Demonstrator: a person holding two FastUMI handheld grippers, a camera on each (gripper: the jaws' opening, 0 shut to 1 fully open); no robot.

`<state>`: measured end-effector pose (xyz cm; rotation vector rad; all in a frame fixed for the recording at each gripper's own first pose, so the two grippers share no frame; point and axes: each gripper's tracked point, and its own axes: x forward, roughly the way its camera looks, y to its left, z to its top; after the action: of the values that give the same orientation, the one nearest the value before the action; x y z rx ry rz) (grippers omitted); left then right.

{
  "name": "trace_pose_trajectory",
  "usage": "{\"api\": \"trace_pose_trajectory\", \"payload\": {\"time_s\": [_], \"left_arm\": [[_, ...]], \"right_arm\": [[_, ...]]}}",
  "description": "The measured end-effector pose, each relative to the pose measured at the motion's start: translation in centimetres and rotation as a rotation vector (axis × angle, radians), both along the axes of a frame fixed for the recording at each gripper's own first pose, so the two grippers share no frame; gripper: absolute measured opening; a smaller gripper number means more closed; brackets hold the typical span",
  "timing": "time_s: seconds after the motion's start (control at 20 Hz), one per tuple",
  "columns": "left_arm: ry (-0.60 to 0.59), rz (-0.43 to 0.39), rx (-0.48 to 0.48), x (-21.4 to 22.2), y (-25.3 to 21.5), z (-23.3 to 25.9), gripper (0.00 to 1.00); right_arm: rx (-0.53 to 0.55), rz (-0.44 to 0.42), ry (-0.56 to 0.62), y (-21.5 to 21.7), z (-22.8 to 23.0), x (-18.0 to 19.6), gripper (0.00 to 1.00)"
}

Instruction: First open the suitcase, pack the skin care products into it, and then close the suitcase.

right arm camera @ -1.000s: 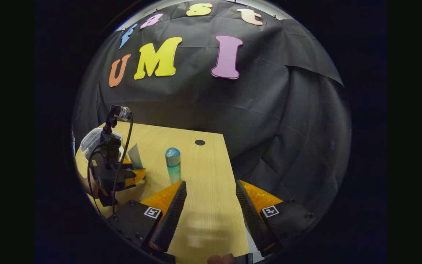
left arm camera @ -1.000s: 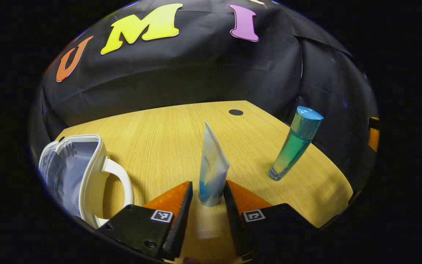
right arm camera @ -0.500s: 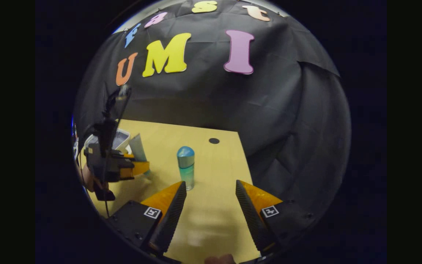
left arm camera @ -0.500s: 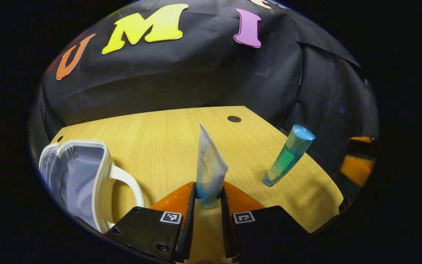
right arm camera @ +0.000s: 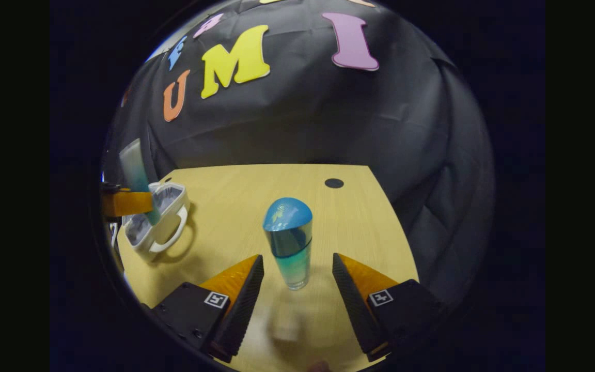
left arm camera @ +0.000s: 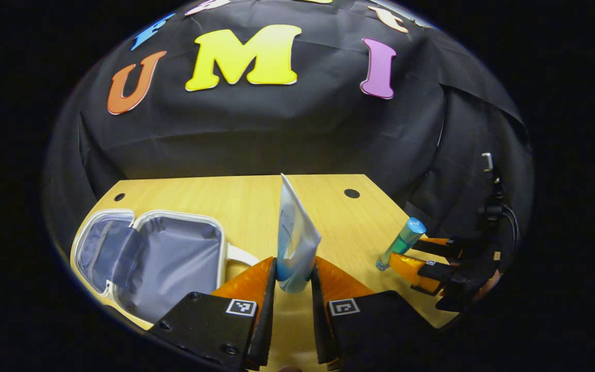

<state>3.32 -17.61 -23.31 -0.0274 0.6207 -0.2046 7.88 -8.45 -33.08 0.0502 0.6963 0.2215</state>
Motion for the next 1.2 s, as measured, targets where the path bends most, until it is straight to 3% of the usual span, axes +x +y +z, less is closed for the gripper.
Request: {"api": "trace_pose_trajectory", "payload": {"time_s": [0.15,0.2,0.35,0.4,0.6,0.7,0.95,1.2], "left_arm": [[0.003,0.035,0.018,-0.6,2.5,0.5,0.36],[0.000,0.043,0.022,-0.7,3.2,0.8,0.36],[-0.003,0.079,0.024,-0.9,5.4,1.3,0.36],[-0.002,0.092,0.023,-0.9,6.1,1.3,0.36],[0.016,0.165,0.068,-1.3,10.0,1.4,0.36],[0.035,0.219,0.139,-1.2,12.7,0.9,0.37],[0.085,0.293,0.253,-0.9,17.5,0.0,0.36],[0.230,0.406,0.395,-1.8,22.2,-3.5,0.36]], "right_arm": [[0.026,-0.022,0.055,0.3,-1.8,0.8,0.66],[0.035,-0.034,0.067,0.4,-2.0,1.0,0.55],[0.045,-0.056,0.076,0.9,-2.6,1.8,0.51],[0.034,-0.052,0.076,0.9,-2.4,1.6,0.45],[0.024,-0.068,0.090,1.2,-1.6,1.5,0.39],[0.038,-0.055,0.098,1.8,-0.1,0.6,0.36],[0.077,0.030,0.081,3.4,5.7,-2.1,0.36],[0.151,0.094,0.064,6.0,11.4,-3.9,0.34]]}}
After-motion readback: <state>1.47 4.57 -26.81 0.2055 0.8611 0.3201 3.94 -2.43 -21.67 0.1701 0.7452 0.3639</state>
